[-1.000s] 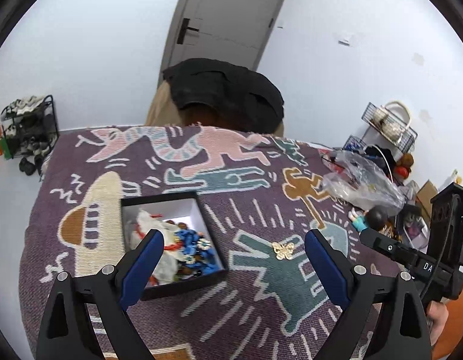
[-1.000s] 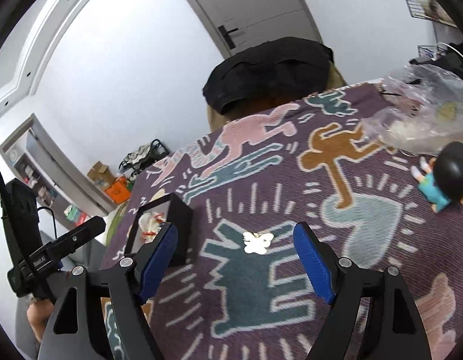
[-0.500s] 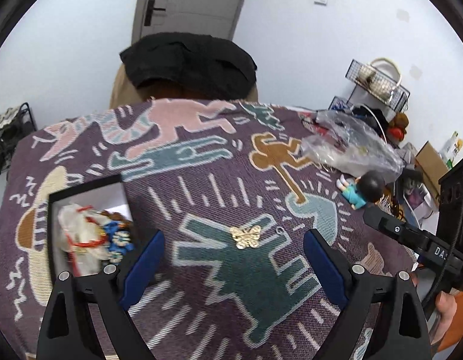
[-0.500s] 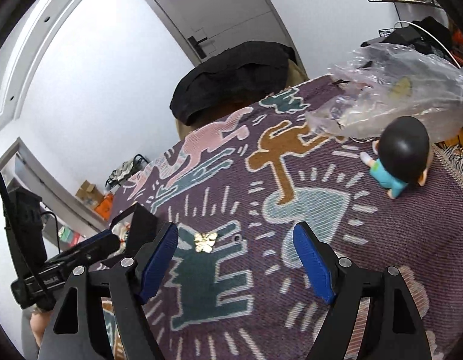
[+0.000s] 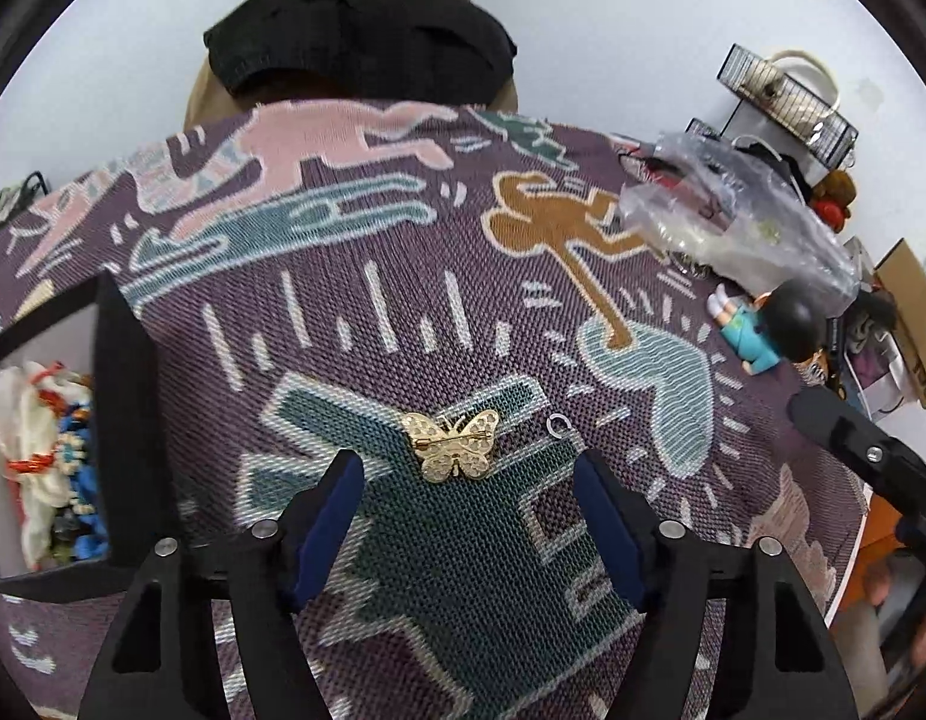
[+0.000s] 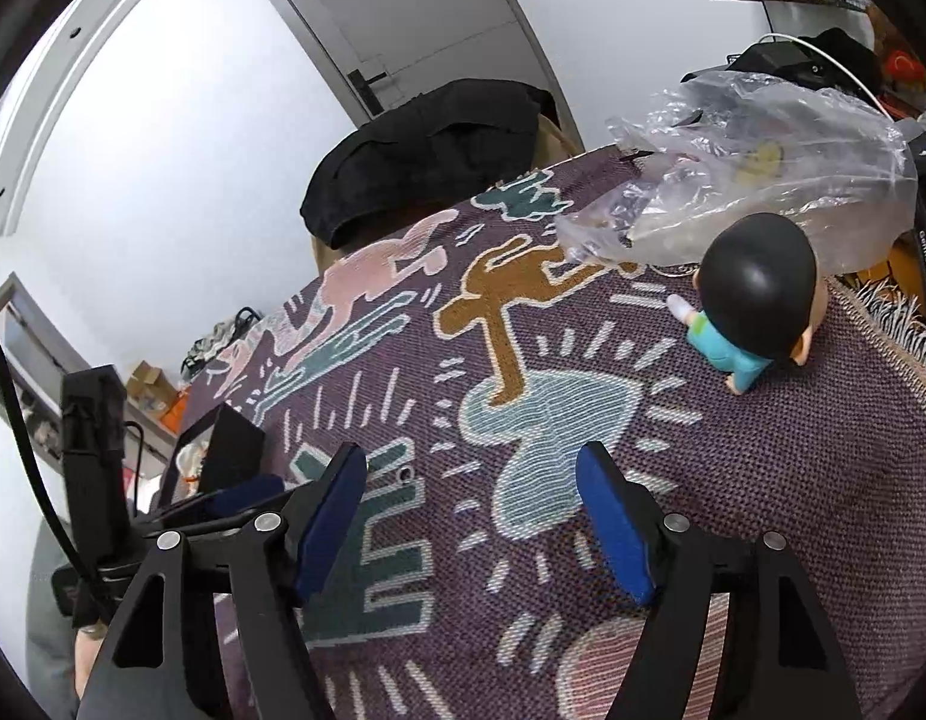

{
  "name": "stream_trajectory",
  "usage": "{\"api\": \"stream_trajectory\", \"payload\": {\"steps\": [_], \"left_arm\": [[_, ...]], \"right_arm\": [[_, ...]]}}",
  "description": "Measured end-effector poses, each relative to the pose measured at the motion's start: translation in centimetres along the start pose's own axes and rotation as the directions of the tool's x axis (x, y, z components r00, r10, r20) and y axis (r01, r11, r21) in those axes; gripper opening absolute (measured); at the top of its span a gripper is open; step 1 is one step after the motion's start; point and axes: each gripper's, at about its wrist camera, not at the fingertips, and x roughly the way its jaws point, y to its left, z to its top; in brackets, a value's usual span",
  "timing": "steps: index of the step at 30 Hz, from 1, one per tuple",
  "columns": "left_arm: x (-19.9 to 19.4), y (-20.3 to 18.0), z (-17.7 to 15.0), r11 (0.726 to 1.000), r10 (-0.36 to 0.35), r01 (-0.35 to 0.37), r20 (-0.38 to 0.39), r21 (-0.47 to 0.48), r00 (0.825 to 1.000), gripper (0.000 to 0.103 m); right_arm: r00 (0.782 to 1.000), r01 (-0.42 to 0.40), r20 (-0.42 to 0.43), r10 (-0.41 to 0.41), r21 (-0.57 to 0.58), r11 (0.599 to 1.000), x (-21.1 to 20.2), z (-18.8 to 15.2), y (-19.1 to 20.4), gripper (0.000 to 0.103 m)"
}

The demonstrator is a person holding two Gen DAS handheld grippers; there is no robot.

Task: Organize jewelry
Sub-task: 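Move the left tool to the gold butterfly brooch and close on it, then carry the butterfly brooch with the left tool while the right tool grasps the small ring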

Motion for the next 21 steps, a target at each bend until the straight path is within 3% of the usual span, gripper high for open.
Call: {"api": "stream_trajectory", "payload": {"steps": [7, 16, 19, 21], "left_arm": [[2.2, -0.6, 0.5, 0.999, 0.038, -0.038, -0.028, 0.004, 0.999, 0.067], [3.4, -1.9, 0.6, 0.983, 0.159, -0.160, 0.009, 0.085, 0.987, 0.064], [3.4, -2.2, 0.4, 0.975, 0.184, -0.186, 0.030, 0.118, 0.983, 0.046], [3.2, -1.8, 0.5, 0.980, 0.167, -0.168, 0.023, 0.105, 0.986, 0.043]], "right_arm": [[1.000, 0.006, 0.001, -0.006, 0.013, 1.000, 0.2, 0.0, -0.8, 0.073], [1.000, 0.021, -0.003, -0.021, 0.004, 1.000, 0.6, -0.2, -0.6, 0.073], [0.999, 0.032, -0.009, -0.032, -0.007, 0.999, 1.0, -0.3, -0.3, 0.073], [0.999, 0.037, -0.012, -0.037, -0.012, 0.999, 1.3, -0.3, -0.1, 0.073]]}}
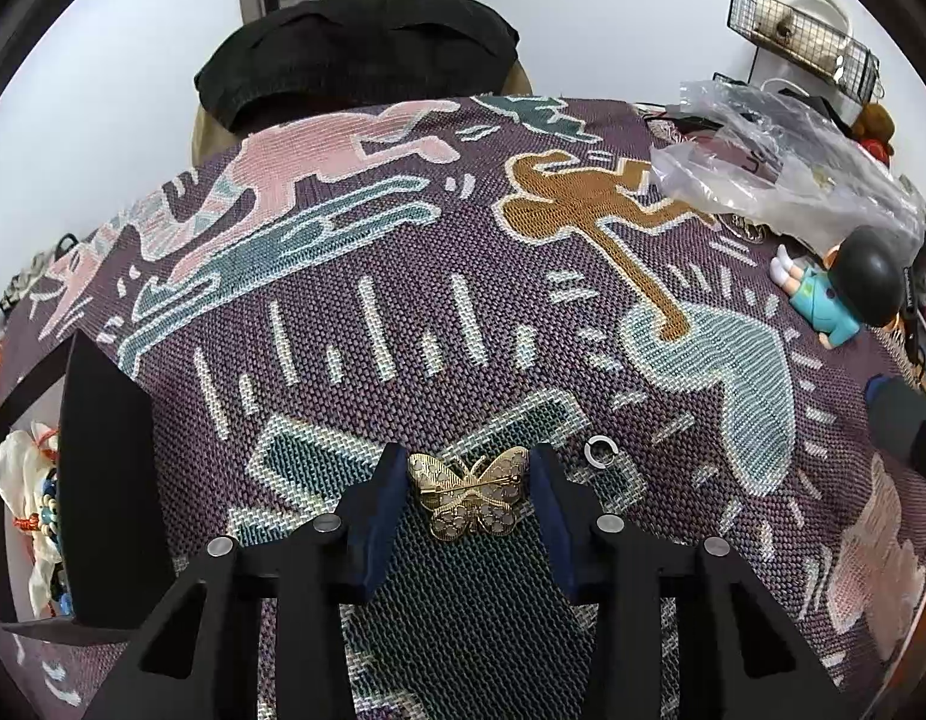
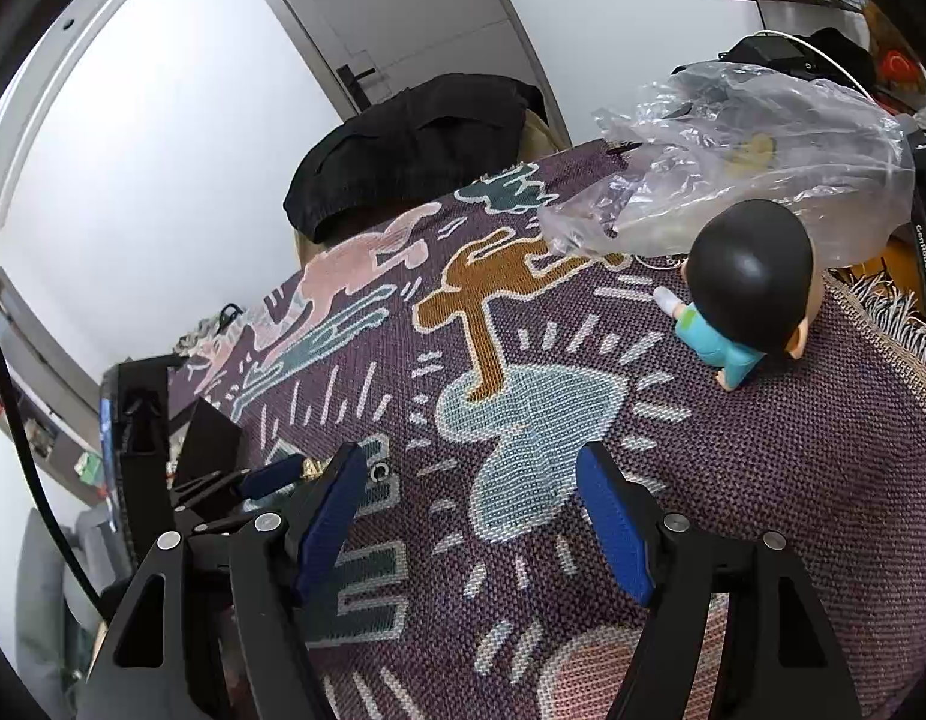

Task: Organize jewelry
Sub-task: 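Carry the butterfly brooch with the left tool while the right tool grasps the small ring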

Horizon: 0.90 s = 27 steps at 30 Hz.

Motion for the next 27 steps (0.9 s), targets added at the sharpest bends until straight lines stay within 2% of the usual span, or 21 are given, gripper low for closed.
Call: {"api": "stream_trajectory", "payload": {"steps": [2, 10, 13, 20, 24, 27], "left_arm": [[-0.3, 0.5, 0.0, 0.999, -0.032, 0.032, 0.005, -0.016, 0.999, 0.043], [-3.6, 2.3, 0.1, 0.997, -0.058, 0.061, 0.064, -0.047, 0.996, 0.043], [-5.2, 3.0, 0.1, 0.996, -0.069, 0.075, 0.095, -0.054, 0.993, 0.043], [-7.8, 5.1, -0.2, 0.991, -0.085, 0.099, 0.150, -0.094, 0.985, 0.043], [-9.1, 7.1, -0.5, 0.985, -0.085, 0.110, 0.181, -0.133, 0.980, 0.043], [-9.9, 8.6, -0.8, 0.980, -0.083, 0.117, 0.203, -0.162, 0.976, 0.043]], "right_arm": [[1.000, 0.021, -0.012, -0.022, -0.018, 1.000, 0.7, -0.2, 0.5, 0.073], [0.998, 0.026, -0.049, -0.029, -0.048, 0.998, 2.4, -0.5, 2.0, 0.072], [0.997, 0.026, -0.070, -0.031, -0.064, 0.998, 3.3, -0.5, 2.8, 0.065], [0.992, 0.051, -0.107, -0.064, -0.121, 0.991, 5.4, -0.6, 5.1, 0.064], [0.987, 0.064, -0.135, -0.085, -0.155, 0.986, 6.8, -0.7, 6.3, 0.050], [0.980, 0.107, -0.143, -0.137, -0.202, 0.973, 7.8, -0.9, 7.3, 0.049]]}}
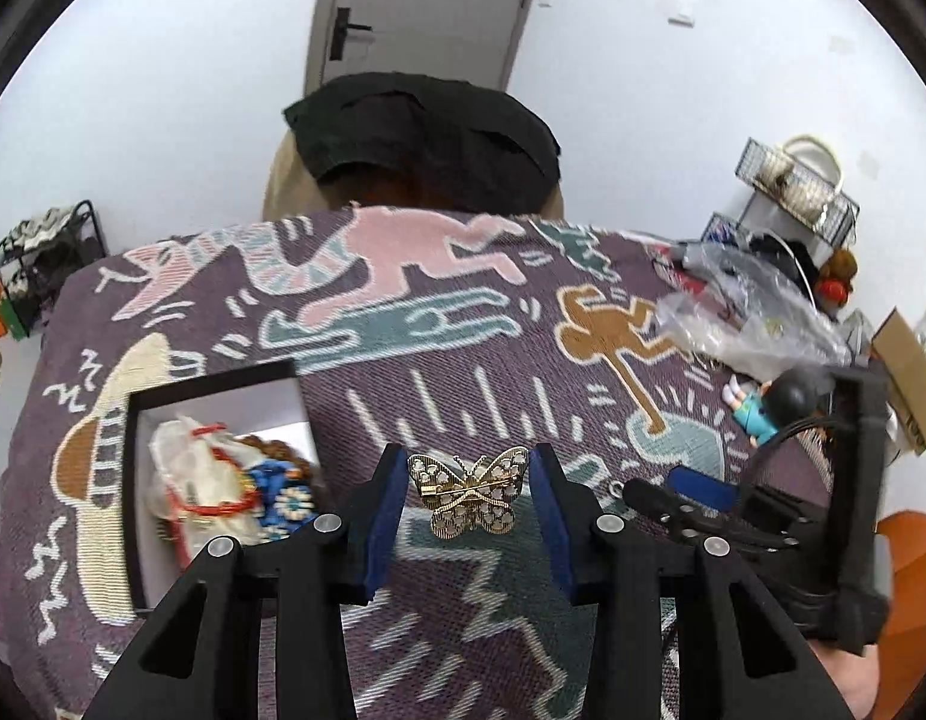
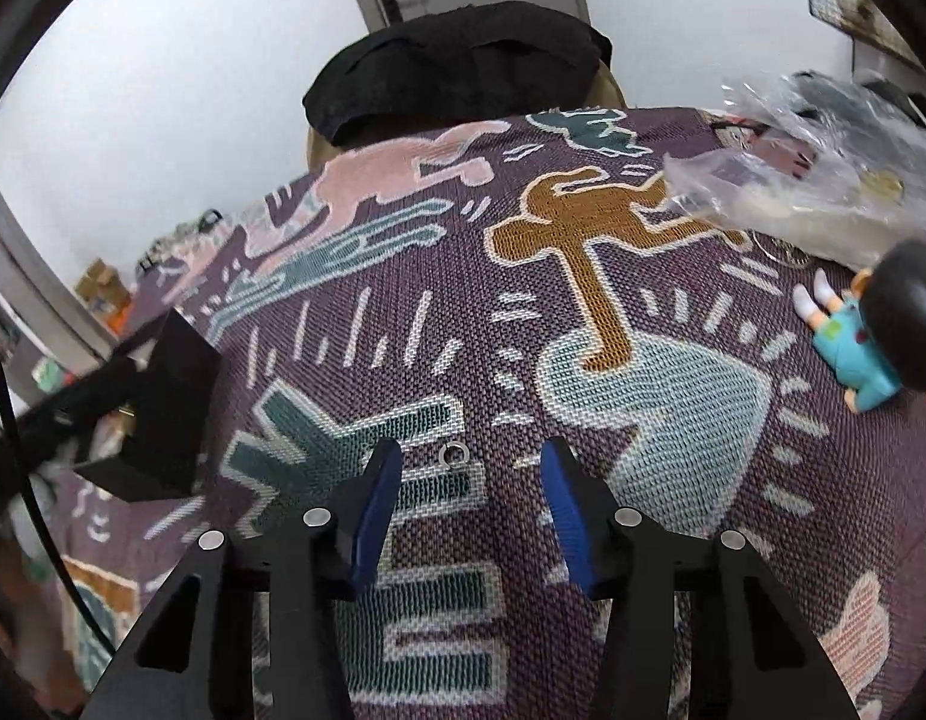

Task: Organize jewelry
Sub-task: 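Carry the butterfly brooch with the left tool while the right tool grasps the small ring, then release the brooch into the box with the left tool while the right tool drops the ring in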

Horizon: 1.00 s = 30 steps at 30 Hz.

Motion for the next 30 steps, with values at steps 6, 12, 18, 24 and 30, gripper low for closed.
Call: {"api": "stream_trajectory", "payload": {"steps": [6, 12, 18, 24, 30], "left_arm": [[-1.3, 2.7, 0.0, 0.999, 0.003, -0.002, 0.025, -0.051, 1.000, 0.043], [-2.5, 4.8, -0.2, 0.996, -0.003, 0.008, 0.050, -0.092, 0.999, 0.043], [-3.5, 6.7, -0.3, 0.992, -0.008, 0.017, 0.072, -0.124, 0.997, 0.043], [-4.3, 8.8, -0.4, 0.989, 0.004, 0.008, 0.081, -0.150, 0.997, 0.043], [-4.1, 9.9, -0.6, 0.986, 0.011, -0.001, 0.063, -0.166, 0.998, 0.043]], "right_arm": [[0.997, 0.059, -0.050, -0.063, -0.086, 0.995, 2.0, 0.2, 1.5, 0.036], [0.995, 0.074, -0.052, -0.090, -0.250, 0.965, 2.3, 0.1, 3.5, 0.014], [0.998, 0.018, -0.058, -0.033, -0.252, 0.968, 1.9, 0.3, 3.6, 0.014], [1.000, -0.014, -0.013, 0.011, -0.254, 0.967, 0.2, 0.7, 5.0, 0.014], [0.998, -0.031, 0.042, 0.045, -0.276, 0.961, -2.2, 1.5, 7.2, 0.014]]}}
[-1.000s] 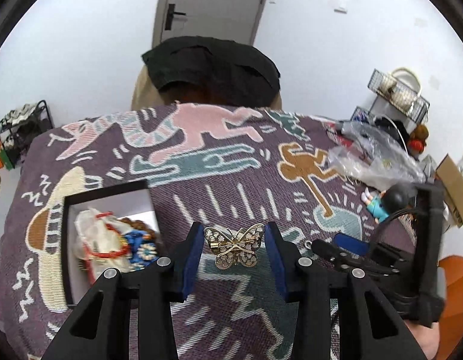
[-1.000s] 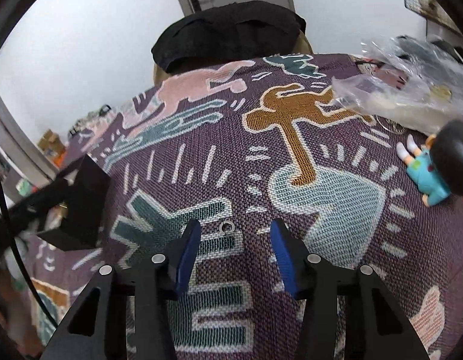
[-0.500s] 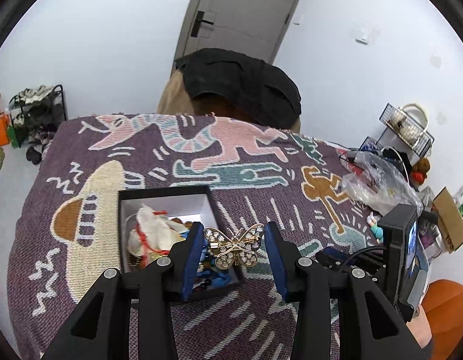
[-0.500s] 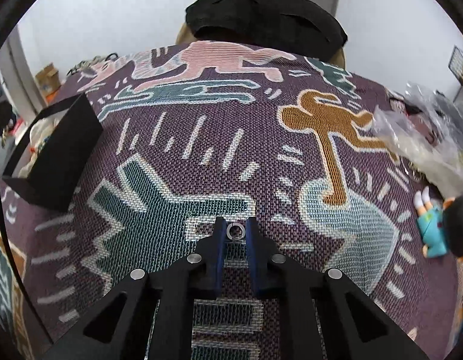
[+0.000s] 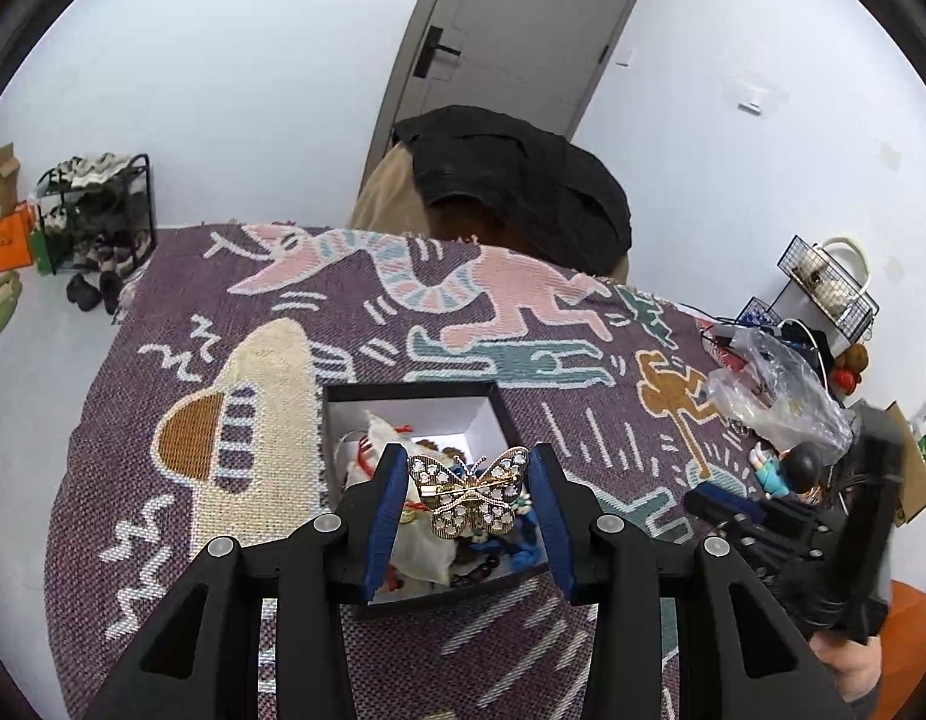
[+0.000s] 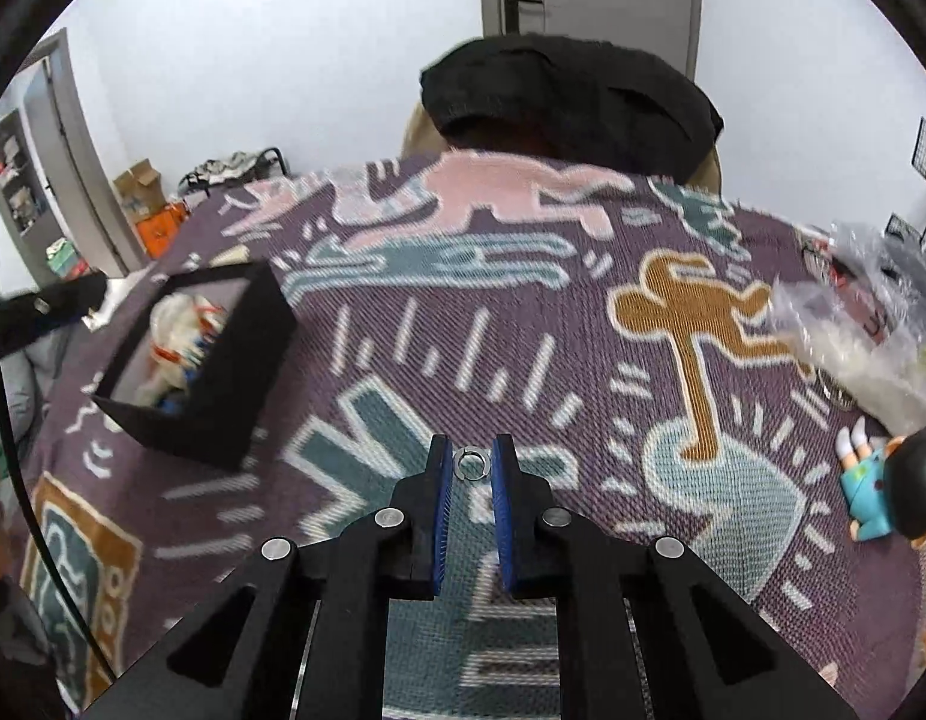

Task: Organize jewelry
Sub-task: 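Release the brooch into the box with the left tool while the right tool drops the ring in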

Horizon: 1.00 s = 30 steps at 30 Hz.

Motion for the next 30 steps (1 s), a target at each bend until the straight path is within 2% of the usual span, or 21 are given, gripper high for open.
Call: {"api": "stream_trajectory", "payload": {"steps": [4, 6, 8, 10, 21, 30], "left_arm": [[0.8, 1.0, 0.0, 0.998, -0.041, 0.039, -0.036, -0.047, 0.999, 0.045], [1.0, 1.6, 0.0, 0.995, -0.062, 0.057, -0.052, -0.084, 0.997, 0.060], [0.7, 2.1, 0.0, 0.993, -0.061, 0.057, -0.039, -0.103, 0.997, 0.069], [0.0, 2.8, 0.0, 0.993, -0.049, 0.048, -0.010, -0.109, 0.999, 0.069], [-2.2, 6.2, -0.7, 0.988, -0.007, 0.010, 0.020, -0.151, 1.000, 0.069], [-3.3, 8.5, -1.2, 0.982, 0.023, -0.016, 0.037, -0.188, 0.999, 0.069]], "right_arm": [[0.999, -0.018, 0.038, 0.019, -0.021, 1.000, -1.3, 1.1, 1.4, 0.014], [0.998, -0.029, 0.047, 0.030, -0.024, 0.999, -1.6, 1.5, 1.9, 0.014], [0.997, -0.046, 0.056, 0.047, -0.028, 0.999, -1.8, 2.0, 2.5, 0.014], [0.996, -0.068, 0.063, 0.070, -0.029, 0.997, -1.9, 2.6, 3.1, 0.014], [0.980, -0.185, 0.059, 0.190, -0.078, 0.980, -0.5, 5.5, 8.8, 0.014], [0.972, -0.218, 0.064, 0.226, -0.105, 0.970, 0.0, 6.9, 12.4, 0.015]]}}
